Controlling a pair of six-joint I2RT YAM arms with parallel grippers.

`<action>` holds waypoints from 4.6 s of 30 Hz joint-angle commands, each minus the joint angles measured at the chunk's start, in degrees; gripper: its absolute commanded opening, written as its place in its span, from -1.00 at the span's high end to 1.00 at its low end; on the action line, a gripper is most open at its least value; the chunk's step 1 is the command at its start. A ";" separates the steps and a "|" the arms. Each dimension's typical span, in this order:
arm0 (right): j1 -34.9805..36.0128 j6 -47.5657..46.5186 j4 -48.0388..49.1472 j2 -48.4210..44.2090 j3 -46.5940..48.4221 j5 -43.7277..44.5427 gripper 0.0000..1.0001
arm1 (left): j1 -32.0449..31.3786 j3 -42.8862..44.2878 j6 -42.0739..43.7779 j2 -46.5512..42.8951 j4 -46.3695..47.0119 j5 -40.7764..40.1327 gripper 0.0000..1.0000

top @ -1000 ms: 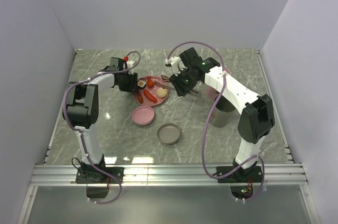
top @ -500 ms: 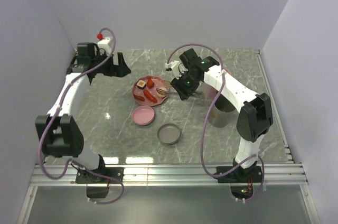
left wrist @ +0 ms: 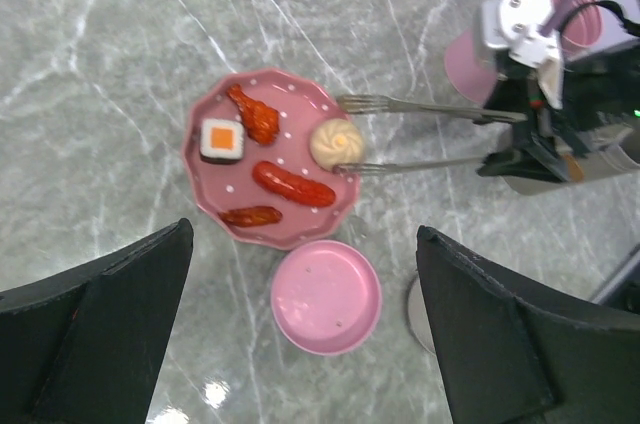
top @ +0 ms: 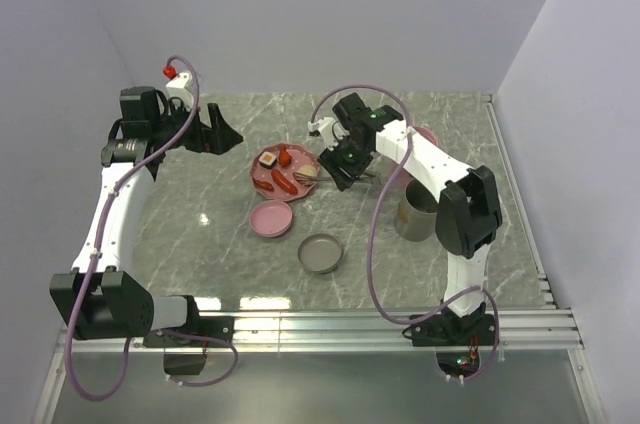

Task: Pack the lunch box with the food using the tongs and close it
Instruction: Pick up the food using the clamp, then place the food into the lunch box, then pick up the food using the clamp

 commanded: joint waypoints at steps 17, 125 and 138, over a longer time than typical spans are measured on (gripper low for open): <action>-0.90 -1.09 -0.48 3.39 4.71 -0.63 -0.17 | -0.11 0.91 -2.56 -2.65 -5.53 3.73 -0.99; -6.44 10.59 7.86 -12.28 5.22 -9.86 -0.11 | 3.41 -0.06 -13.81 -2.56 5.55 4.61 -0.99; 3.32 5.94 9.89 4.43 15.15 -6.96 -0.13 | 4.64 -0.77 -12.32 -1.33 3.53 4.61 -0.99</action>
